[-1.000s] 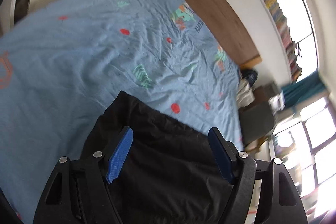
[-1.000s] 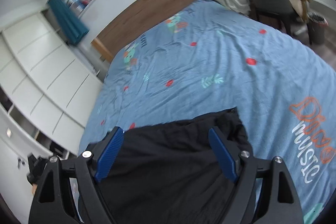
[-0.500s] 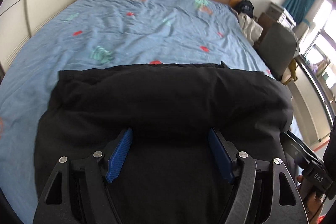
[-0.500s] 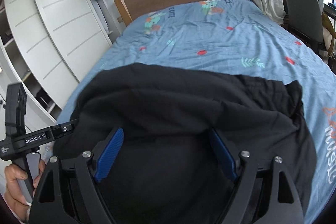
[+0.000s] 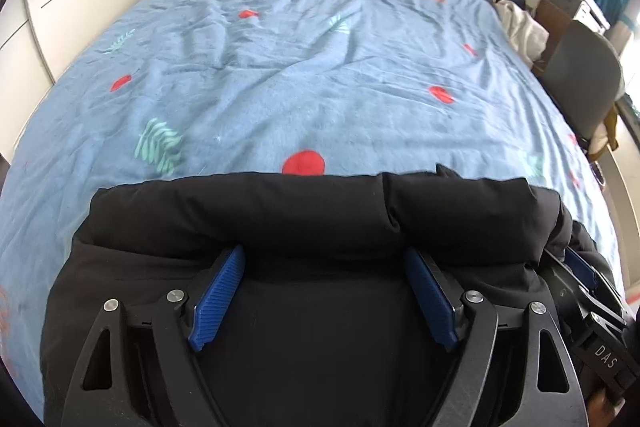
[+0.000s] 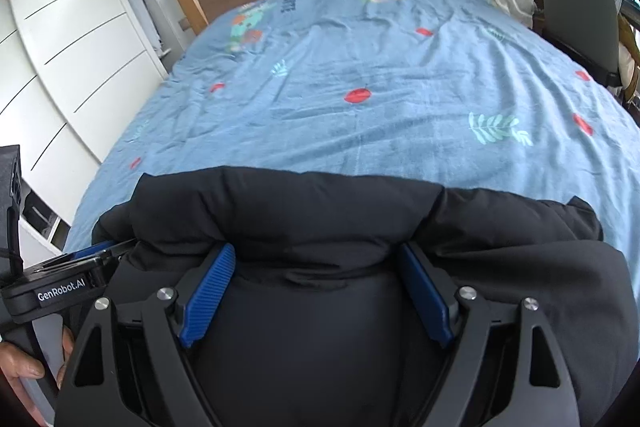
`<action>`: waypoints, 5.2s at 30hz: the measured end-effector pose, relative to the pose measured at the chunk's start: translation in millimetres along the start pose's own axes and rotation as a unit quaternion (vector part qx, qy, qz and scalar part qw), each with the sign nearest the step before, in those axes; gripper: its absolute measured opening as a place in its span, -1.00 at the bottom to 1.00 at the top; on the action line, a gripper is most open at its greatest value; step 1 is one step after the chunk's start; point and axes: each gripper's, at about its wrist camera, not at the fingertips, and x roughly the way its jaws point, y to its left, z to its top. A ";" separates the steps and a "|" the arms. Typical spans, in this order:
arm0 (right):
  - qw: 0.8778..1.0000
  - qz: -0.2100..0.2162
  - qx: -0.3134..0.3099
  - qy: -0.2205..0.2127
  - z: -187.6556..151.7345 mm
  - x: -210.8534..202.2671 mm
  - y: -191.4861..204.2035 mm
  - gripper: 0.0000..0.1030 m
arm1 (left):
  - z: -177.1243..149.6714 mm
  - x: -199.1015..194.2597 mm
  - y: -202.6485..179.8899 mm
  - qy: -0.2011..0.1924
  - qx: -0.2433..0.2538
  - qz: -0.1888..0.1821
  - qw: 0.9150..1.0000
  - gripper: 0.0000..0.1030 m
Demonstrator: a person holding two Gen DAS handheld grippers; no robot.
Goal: Fold large clothes
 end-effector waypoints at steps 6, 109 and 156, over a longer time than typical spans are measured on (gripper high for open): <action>1.000 0.009 0.020 0.020 11.7 29.8 -17.5 0.64 | 11.4 23.8 1.5 0.010 -0.004 0.007 1.000 0.69; 0.995 -0.104 -0.008 0.009 -199.3 -177.9 -134.7 1.00 | -233.6 -131.9 116.7 -0.062 0.011 -0.008 0.998 0.99; 0.924 0.268 0.248 0.111 -211.4 -81.2 -180.3 1.00 | -221.8 -58.1 224.8 0.071 -0.254 -0.319 0.910 0.99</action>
